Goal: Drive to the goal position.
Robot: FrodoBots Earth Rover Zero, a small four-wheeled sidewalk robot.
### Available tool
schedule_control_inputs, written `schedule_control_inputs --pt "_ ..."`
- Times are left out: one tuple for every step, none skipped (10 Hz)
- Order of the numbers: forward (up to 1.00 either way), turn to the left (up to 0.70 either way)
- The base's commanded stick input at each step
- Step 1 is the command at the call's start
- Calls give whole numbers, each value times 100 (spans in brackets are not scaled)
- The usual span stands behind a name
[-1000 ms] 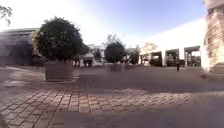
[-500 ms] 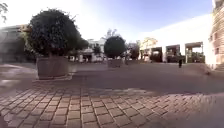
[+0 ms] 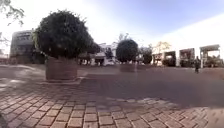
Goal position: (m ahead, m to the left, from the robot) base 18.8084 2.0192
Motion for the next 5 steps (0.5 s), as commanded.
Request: schedule_control_inputs --pt "85 0" --pt "85 0" --pt "85 0" --pt "85 0" --pt "85 0"
